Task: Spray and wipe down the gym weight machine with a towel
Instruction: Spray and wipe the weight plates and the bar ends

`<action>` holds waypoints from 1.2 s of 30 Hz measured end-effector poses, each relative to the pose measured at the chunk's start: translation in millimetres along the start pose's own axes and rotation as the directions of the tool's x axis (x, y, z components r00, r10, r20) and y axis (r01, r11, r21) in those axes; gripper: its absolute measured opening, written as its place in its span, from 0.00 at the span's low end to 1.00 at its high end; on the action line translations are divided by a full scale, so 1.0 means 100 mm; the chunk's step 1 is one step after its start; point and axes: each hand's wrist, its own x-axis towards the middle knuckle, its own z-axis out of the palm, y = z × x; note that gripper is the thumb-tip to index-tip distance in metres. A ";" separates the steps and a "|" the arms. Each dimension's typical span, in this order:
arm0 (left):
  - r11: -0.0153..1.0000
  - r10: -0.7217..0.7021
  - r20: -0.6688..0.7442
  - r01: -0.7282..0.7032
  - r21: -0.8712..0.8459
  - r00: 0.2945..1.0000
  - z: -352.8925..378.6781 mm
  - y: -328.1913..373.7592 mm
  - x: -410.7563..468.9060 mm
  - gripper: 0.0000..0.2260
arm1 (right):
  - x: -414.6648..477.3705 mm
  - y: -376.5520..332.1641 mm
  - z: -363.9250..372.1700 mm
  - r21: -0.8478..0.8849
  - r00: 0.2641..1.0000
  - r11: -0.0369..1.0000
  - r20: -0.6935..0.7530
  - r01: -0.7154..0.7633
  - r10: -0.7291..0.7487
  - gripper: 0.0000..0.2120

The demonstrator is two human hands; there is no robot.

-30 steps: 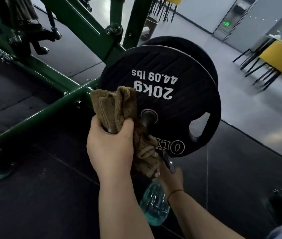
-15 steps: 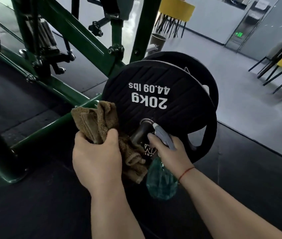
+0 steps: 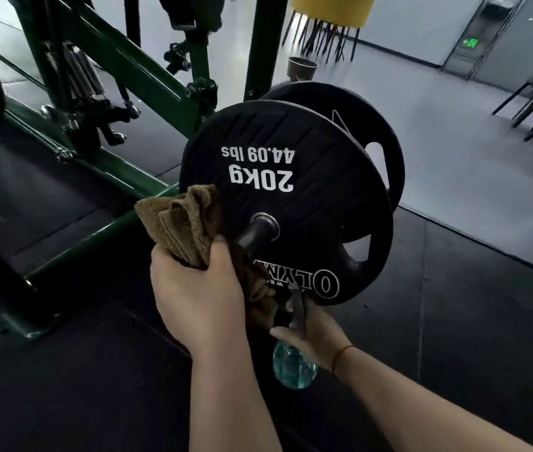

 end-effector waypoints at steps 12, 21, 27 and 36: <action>0.994 0.096 0.026 -0.097 0.050 0.995 0.23 -0.13 -0.22 0.17 | -0.01 0.49 0.07 -0.265 0.975 0.961 0.221 0.081 -0.021 0.38; 0.994 0.084 0.095 -0.077 -0.076 0.992 0.56 -0.20 -0.44 0.16 | 0.09 -0.04 -0.94 -0.512 0.900 0.814 0.436 0.275 -0.030 0.19; 0.992 0.054 0.057 -0.047 -0.118 0.997 0.73 -0.22 -0.44 0.19 | -0.15 -0.71 -1.78 -0.380 0.890 0.808 0.265 0.451 -0.372 0.19; 0.980 0.140 -0.033 -0.143 -0.141 0.990 1.03 -0.10 -0.20 0.27 | 0.08 -0.55 -2.20 -0.120 0.560 0.732 -0.565 0.670 -0.605 0.11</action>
